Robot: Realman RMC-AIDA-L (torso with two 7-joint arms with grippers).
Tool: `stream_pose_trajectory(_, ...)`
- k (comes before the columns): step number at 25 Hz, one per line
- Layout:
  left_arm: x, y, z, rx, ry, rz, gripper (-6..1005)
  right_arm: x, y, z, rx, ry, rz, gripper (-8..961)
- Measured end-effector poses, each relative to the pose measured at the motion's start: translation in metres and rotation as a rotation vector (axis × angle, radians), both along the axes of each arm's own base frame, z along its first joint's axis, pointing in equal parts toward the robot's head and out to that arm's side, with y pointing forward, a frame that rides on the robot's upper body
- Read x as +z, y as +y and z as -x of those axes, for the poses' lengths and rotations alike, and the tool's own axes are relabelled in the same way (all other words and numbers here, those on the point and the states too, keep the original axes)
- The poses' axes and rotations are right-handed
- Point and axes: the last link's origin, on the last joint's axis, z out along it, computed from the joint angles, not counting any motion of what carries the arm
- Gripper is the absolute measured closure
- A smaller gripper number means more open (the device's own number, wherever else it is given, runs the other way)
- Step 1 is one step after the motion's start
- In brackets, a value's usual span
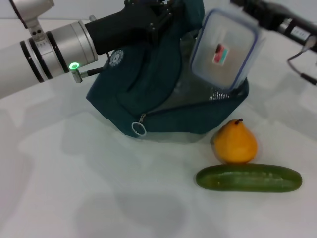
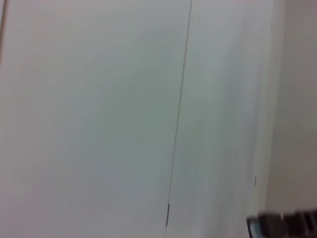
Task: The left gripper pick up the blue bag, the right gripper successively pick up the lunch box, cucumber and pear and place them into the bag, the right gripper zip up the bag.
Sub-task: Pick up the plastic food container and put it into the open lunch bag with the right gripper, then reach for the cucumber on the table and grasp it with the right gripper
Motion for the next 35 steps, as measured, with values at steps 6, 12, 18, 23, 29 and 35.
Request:
stream_pose_trajectory(6, 0.002, 0.002, 0.003, 0.023, -0.015, -0.022, 952, -0.014, -0.001, -0.003, -0.008, -0.066, 0.018, 864)
stream_pose_trajectory(12, -0.001, 0.003, 0.001, 0.034, -0.022, -0.019, 952, -0.016, -0.006, 0.009, 0.063, -0.053, 0.019, 843)
stream_pose_trajectory(18, -0.005, 0.004, -0.002, 0.038, -0.023, -0.009, 952, -0.013, -0.001, 0.023, 0.098, -0.03, 0.009, 821)
stream_pose_trajectory(23, -0.005, 0.004, -0.003, 0.038, -0.026, -0.007, 952, -0.014, 0.0, 0.027, 0.111, -0.034, 0.01, 762)
stream_pose_trajectory(29, -0.003, 0.005, 0.001, 0.053, -0.022, -0.014, 952, -0.004, -0.001, 0.009, 0.085, -0.061, -0.037, 617)
stream_pose_trajectory(35, -0.003, 0.006, 0.004, 0.069, -0.015, -0.019, 952, 0.002, -0.021, -0.015, 0.171, -0.228, -0.015, 536)
